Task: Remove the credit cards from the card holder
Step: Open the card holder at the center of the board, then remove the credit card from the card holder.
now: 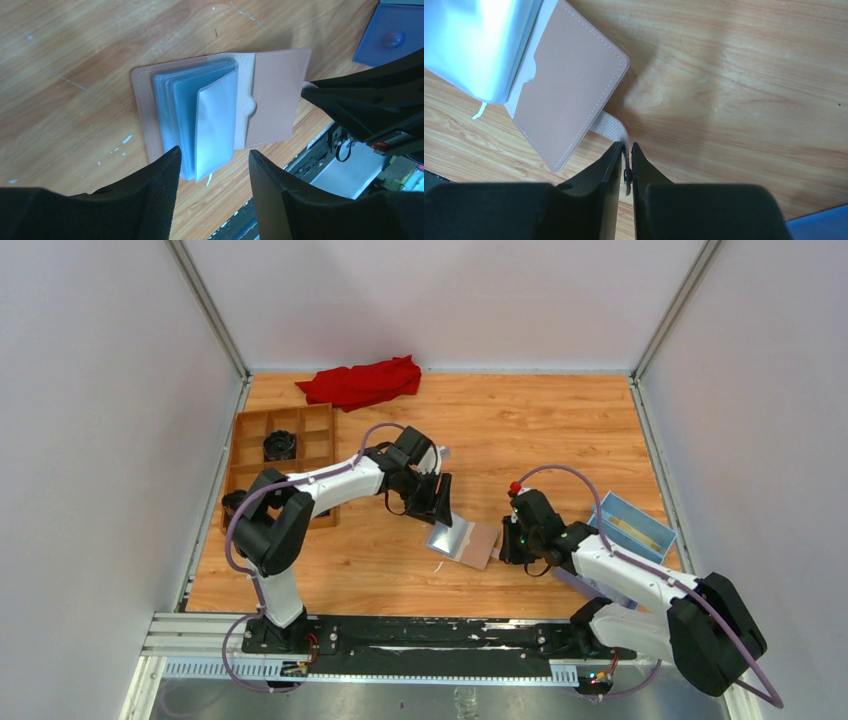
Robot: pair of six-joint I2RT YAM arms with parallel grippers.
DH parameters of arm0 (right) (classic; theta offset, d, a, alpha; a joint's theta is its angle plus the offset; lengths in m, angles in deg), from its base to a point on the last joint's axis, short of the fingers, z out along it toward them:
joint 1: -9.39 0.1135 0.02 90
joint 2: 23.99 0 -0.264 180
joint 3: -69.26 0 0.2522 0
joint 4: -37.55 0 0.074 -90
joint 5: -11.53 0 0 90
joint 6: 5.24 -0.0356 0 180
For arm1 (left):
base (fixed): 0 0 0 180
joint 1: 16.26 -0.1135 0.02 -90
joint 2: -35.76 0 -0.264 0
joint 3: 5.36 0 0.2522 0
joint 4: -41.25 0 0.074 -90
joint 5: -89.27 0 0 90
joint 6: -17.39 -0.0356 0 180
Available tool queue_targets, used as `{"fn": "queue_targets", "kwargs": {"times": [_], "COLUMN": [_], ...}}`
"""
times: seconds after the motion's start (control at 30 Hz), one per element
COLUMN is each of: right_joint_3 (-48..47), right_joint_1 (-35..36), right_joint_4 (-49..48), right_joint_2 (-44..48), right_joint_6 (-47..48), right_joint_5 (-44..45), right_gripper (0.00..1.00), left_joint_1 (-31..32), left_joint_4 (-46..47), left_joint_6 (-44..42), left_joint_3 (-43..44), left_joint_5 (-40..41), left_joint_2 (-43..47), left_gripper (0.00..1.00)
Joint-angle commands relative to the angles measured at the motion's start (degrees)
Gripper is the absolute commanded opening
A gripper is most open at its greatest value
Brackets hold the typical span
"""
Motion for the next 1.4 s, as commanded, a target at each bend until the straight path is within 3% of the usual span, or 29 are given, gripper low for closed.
{"fn": "queue_targets", "kwargs": {"times": [0.0,0.5,0.7,1.0,1.37], "right_joint_3": [0.67,1.58,1.76,2.04,1.87], "right_joint_1": [-0.78,-0.79,-0.74,-0.81,-0.75], "right_joint_4": [2.13,1.50,1.42,1.31,1.32], "right_joint_2": [-0.27,0.34,0.93,1.42,1.14], "right_joint_6": [0.27,0.08,-0.03,-0.23,0.01], "right_joint_5": [1.23,1.11,1.15,0.90,0.71], "right_gripper": [0.17,0.22,0.23,0.23,0.24], "left_joint_1": [0.94,2.57,3.14,3.20,4.01], "left_joint_4": [3.03,2.13,4.98,-3.98,1.17], "left_joint_6": [1.43,1.85,3.50,0.42,2.05], "left_joint_3": [-0.30,0.83,0.67,3.59,1.89], "left_joint_5": [-4.44,-4.04,-7.53,8.88,1.37], "left_joint_2": [-1.17,-3.30,-1.76,-0.04,-2.50], "left_gripper": [0.56,0.56,0.56,0.59,0.58]}}
